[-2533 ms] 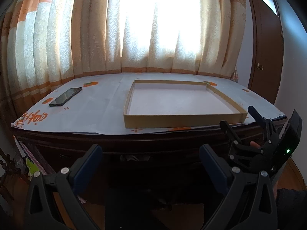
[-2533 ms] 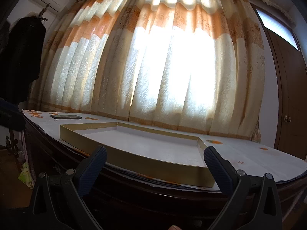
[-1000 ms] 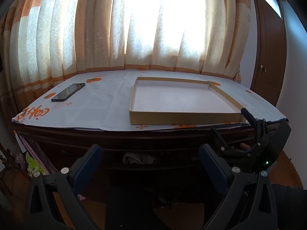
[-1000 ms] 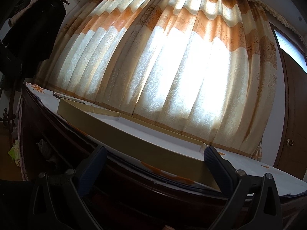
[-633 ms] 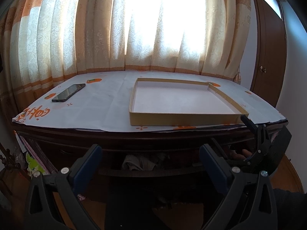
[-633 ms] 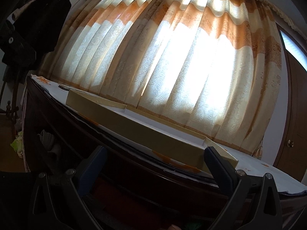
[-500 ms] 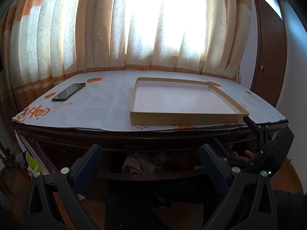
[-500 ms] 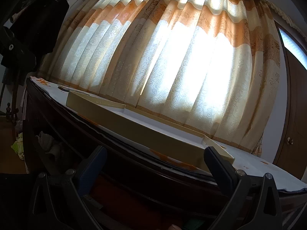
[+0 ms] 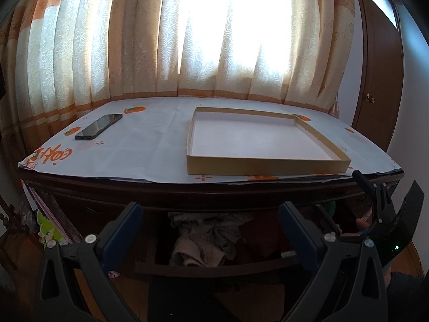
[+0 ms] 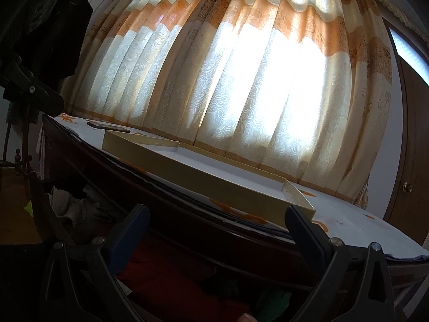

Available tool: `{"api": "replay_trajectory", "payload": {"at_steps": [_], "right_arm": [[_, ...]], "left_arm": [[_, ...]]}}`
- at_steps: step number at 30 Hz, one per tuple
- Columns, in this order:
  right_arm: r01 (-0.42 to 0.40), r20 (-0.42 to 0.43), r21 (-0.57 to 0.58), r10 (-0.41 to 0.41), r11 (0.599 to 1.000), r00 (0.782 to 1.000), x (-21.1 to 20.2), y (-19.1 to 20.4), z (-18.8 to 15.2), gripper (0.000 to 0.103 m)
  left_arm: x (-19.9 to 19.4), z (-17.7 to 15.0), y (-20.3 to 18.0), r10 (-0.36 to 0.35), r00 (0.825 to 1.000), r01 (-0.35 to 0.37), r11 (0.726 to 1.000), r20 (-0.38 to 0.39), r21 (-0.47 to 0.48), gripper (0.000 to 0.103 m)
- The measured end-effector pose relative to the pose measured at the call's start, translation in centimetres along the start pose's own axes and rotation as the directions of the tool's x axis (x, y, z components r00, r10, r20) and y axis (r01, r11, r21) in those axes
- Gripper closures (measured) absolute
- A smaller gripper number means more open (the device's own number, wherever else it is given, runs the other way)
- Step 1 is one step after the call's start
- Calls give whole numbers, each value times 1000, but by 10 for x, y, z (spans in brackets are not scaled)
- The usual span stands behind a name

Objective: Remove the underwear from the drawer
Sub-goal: 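Lower both tools toward the open drawer below the table, then move the right tool into the drawer over the red rolled underwear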

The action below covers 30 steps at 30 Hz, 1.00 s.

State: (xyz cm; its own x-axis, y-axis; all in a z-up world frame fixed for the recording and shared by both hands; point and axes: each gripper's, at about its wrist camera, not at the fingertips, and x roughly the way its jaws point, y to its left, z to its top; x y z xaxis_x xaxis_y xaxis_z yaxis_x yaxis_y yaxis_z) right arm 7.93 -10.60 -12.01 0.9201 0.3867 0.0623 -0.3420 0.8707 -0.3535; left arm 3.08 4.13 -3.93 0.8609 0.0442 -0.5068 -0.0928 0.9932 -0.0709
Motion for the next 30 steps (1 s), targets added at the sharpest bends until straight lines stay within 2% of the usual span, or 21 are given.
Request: {"api": "replay_trajectory", "payload": {"at_steps": [14, 30], "right_arm": [[-24, -40, -5, 23, 1000, 999, -16, 4, 0, 1], [-86, -176, -23, 81, 996, 981, -21, 10, 0, 1]], "left_arm": [[1, 0, 9, 7, 1000, -7, 1000, -7, -11, 0], [0, 5, 20, 19, 1000, -20, 999, -5, -31, 0]]}}
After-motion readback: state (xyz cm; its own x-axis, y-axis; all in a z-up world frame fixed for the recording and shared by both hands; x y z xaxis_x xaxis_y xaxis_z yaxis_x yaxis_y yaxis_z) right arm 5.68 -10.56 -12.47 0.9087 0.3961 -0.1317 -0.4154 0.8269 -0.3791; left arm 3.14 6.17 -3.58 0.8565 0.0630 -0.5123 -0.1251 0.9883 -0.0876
